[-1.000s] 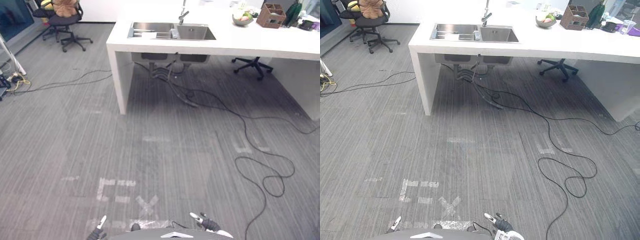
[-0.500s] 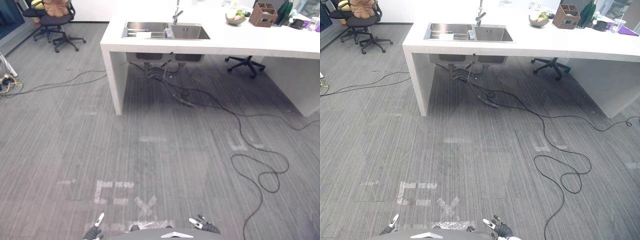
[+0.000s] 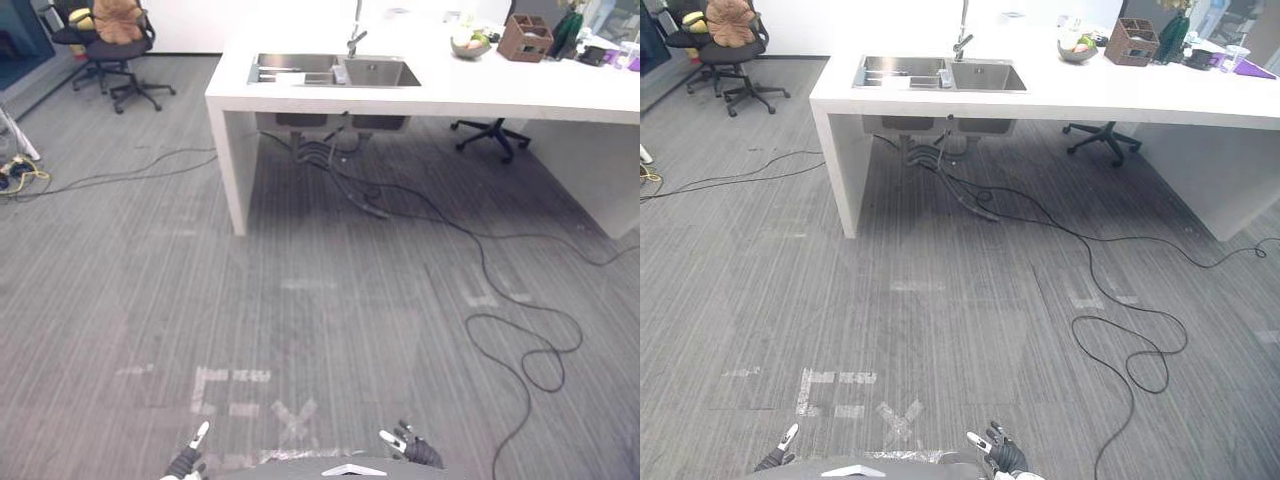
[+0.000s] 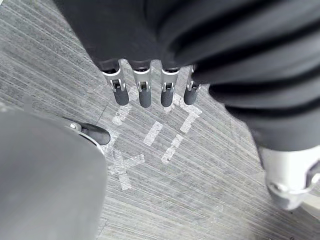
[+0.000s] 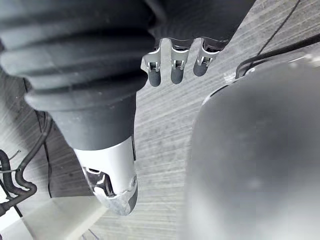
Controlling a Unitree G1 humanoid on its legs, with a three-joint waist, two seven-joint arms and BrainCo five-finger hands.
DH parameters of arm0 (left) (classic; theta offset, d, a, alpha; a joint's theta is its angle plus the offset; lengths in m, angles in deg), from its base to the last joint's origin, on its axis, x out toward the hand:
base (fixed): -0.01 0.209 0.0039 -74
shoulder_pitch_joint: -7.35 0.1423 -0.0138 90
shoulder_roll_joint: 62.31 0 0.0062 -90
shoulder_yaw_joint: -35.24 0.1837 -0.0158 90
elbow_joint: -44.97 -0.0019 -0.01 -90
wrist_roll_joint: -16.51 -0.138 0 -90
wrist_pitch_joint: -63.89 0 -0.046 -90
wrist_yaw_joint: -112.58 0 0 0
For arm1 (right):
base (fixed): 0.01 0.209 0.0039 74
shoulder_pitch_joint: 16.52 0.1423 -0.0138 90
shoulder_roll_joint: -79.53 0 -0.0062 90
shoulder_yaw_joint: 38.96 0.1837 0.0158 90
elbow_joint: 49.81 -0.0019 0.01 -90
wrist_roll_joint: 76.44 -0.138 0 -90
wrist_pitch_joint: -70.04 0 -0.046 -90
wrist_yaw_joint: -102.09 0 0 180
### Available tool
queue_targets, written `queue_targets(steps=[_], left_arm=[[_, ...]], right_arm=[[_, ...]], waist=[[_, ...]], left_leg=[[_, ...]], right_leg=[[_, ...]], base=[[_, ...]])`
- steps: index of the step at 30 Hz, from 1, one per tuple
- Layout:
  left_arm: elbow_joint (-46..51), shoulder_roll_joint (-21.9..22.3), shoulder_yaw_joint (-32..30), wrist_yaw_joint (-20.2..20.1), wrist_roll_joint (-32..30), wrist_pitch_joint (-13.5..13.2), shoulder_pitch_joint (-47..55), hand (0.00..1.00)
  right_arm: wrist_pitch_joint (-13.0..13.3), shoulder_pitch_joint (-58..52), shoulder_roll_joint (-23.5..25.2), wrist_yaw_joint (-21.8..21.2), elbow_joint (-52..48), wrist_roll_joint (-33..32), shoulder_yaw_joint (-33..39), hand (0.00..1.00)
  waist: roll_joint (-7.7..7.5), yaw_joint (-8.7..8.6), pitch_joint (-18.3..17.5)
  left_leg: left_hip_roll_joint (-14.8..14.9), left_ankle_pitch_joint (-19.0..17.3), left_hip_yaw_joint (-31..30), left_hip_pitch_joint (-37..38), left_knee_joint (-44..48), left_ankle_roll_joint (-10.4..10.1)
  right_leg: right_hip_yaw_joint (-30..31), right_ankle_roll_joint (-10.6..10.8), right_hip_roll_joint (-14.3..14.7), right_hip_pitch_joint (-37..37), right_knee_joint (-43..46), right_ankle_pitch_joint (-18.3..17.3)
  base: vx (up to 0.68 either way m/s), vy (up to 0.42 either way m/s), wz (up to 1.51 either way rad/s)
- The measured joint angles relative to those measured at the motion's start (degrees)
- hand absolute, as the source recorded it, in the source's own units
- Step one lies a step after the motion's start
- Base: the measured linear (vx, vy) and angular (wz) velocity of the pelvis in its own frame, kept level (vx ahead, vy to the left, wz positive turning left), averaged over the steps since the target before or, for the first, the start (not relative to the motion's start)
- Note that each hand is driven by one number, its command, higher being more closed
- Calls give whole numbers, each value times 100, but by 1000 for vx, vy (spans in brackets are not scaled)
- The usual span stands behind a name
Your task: Walk over to the sink, pick up the cup, carry it to the dishwasher, place the cup inside the dishwasher, then close the dishwasher door
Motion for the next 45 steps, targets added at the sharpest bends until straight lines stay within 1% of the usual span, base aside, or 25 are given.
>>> queue_targets(steps=[1, 2, 5, 7, 11, 13, 15, 16, 17, 18, 20, 21, 23, 25, 28, 29, 31, 32, 33, 37, 39, 42, 43, 44, 45], left_arm=[[23, 11, 47, 37, 11, 13, -22, 0], [19, 6, 149, 80, 24, 63, -16, 0], [18, 16, 98, 315, -173, 160, -44, 0], [17, 14, 83, 584, -556, 251, -182, 0], [20, 36, -154, 973, -634, 504, -412, 0], [76, 126, -396, 989, -635, 535, -451, 0], [86, 388, -531, 973, -640, 518, -452, 0], [155, 562, -624, 935, -689, 463, -455, 0], [171, 629, -649, 898, -723, 460, -451, 0], [171, 740, -833, 876, -816, 476, -432, 0], [178, 813, -1081, 856, -958, 480, -419, 0], [178, 838, -1264, 849, -1047, 458, -411, 0], [235, 834, -1468, 842, -1100, 366, -408, 0], [372, 749, -1550, 850, -1098, 272, -408, 0], [552, 702, -1590, 906, -1109, 27, -433, 0], [598, 673, -1597, 915, -1110, -52, -489, 0], [632, 669, -1505, 939, -1134, -98, -568, 0], [670, 741, -1351, 1003, -1125, -180, -552, 0], [807, 819, -1146, 1089, -1112, -320, -512, 0], [2103, 669, 65, 1644, -1816, -854, -795, 0], [3312, 501, 609, 1847, -1853, -852, -902, 0], [5084, 225, 662, 2157, -1892, -848, -1087, 0], [5659, 67, 643, 2239, -2003, -880, -1242, 0], [5993, -42, 678, 2295, -2212, -925, -1387, 0], [6417, -171, 683, 2422, -2526, -986, -1616, 0]], right_arm=[[0, -1, -25, -9, -11, -33, 24, 0], [7, 11, -64, -3, -28, -152, 75, 0], [7, -100, 7, -31, -18, -677, 77, 0], [110, -109, 18, -83, -67, -820, 76, 0], [296, -248, 117, -230, -388, -800, 68, 0], [283, -455, 229, -247, -595, -811, 70, 0], [242, -575, 231, -258, -740, -871, 182, 0], [220, -607, 217, -264, -772, -873, 242, 0], [197, -606, 170, -261, -777, -865, 290, 0], [95, -598, 112, -246, -765, -853, 429, 0], [-6, -576, 119, -246, -706, -807, 657, 0], [-9, -572, 114, -248, -626, -788, 736, 0], [-10, -509, 61, -254, -456, -759, 724, 0], [-11, -410, 72, -265, -210, -758, 639, 0], [2, -133, 83, -314, -62, -779, 579, 0], [5, -11, 150, -345, -70, -794, 629, 0], [68, 66, 184, -433, -170, -810, 677, 0], [130, 60, 166, -446, -260, -809, 674, 0], [141, 114, 178, -428, -264, -813, 543, 0], [53, 479, 180, -358, -228, -809, -113, 0], [-56, 629, 165, -240, -164, -801, -264, 0], [-40, 475, 137, -130, -86, -756, -295, 0], [17, 363, 131, -79, -95, -787, -263, 0], [132, 297, 86, -4, -105, -778, -257, 0], [294, 232, 59, 29, -105, -758, -152, 0]], waist=[[8, -14, 24], [154, -113, 88], [173, -209, 112], [251, -192, 219], [221, -177, 437], [101, -206, 467], [219, -273, 443], [295, -281, 386], [397, -280, 347], [568, -301, 235], [653, -339, 185], [633, -316, 203], [629, -277, 225], [441, -175, 281], [313, -5, 291], [239, 57, 368], [157, 72, 417], [278, 104, 388], [360, 210, 389], [254, 120, 546], [198, 106, 569], [238, 33, 368], [211, -8, 332], [192, -67, 337], [108, -71, 353]], left_leg=[[-8, -7, -51, 19, 1, 40], [40, 1, -171, 83, 36, 82], [269, -83, -292, 215, 44, 60], [494, -400, -290, 139, 416, -45], [926, -1345, -283, 269, 1303, -387], [968, -1949, -428, 618, 1704, -605], [1160, -2208, -583, 927, 1769, -711], [1275, -2065, -616, 1046, 1968, -813], [1367, -2019, -631, 1028, 2113, -802], [1540, -1878, -708, 837, 2619, -645], [1701, -1225, -909, 359, 3848, -719], [1810, -531, -1024, -111, 4940, -883], [1978, -756, -887, -877, 6737, -891], [1852, -1077, -767, -1476, 7500, -794], [1585, -1538, -388, -2571, 6752, -641], [1531, -1622, 24, -2784, 5847, -489], [1295, -1130, 642, -2894, 3873, -372], [1157, -451, 637, -2816, 2224, -502], [1093, 369, 544, -2812, 2146, -472], [847, 132, 372, -3247, 2924, -40], [657, -3, 428, -2987, 2869, 133], [418, -310, 558, -2416, 2648, 181], [287, -367, 552, -2089, 2366, 230], [216, -375, 512, -1777, 2114, 241], [111, -382, 511, -1329, 1762, 184]], right_leg=[[-4, -23, -40, -198, 466, 8], [-138, -213, -72, -495, 1024, -71], [-378, -311, -32, -923, 880, -199], [-444, -276, 20, -1340, 565, -34], [-375, -232, 258, -1838, -753, 844], [-189, -254, 162, -1726, -635, 695], [-300, -340, 167, -1726, 38, 1046], [-342, -540, 215, -1841, 740, 905], [-395, -560, 263, -1861, 919, 691], [-485, -625, 393, -1845, 1096, 357], [-556, -745, 611, -1544, 1044, 11], [-520, -853, 800, -1187, 781, -94], [-468, -967, 1097, -436, 189, -138], [-382, -993, 1168, 418, -382, -130], [-57, -954, 1112, 1329, -1127, -108], [60, -893, 962, 1605, -1265, -141], [142, -727, 685, 1877, -1295, -294], [334, -741, 660, 2013, -1349, -475], [680, -734, 662, 2177, -1496, -707], [1305, -790, 615, 2113, -1389, -528], [1299, -732, 429, 2010, -753, -449], [1251, -91, 260, 1481, 861, 194], [1194, 532, 157, 1112, 1727, 860], [1057, 694, 49, 819, 2420, 1523], [670, 184, -208, 108, 3767, 1237]], base=[[79, 47, 14], [105, 37, 34], [193, -12, 26], [285, -63, -5], [366, -135, -4], [607, -312, 42], [625, -334, 64], [625, -327, 46], [751, -361, 15], [680, -313, -5], [690, -299, -6], [535, -205, -11], [656, -205, -22], [651, -152, -31], [569, -26, -57], [546, 96, -57], [582, 148, -48], [537, 226, -70], [534, 257, -72], [459, 287, 10], [384, 210, 15], [391, 154, -9], [395, 154, 6], [536, 189, 0], [439, 129, -8]])
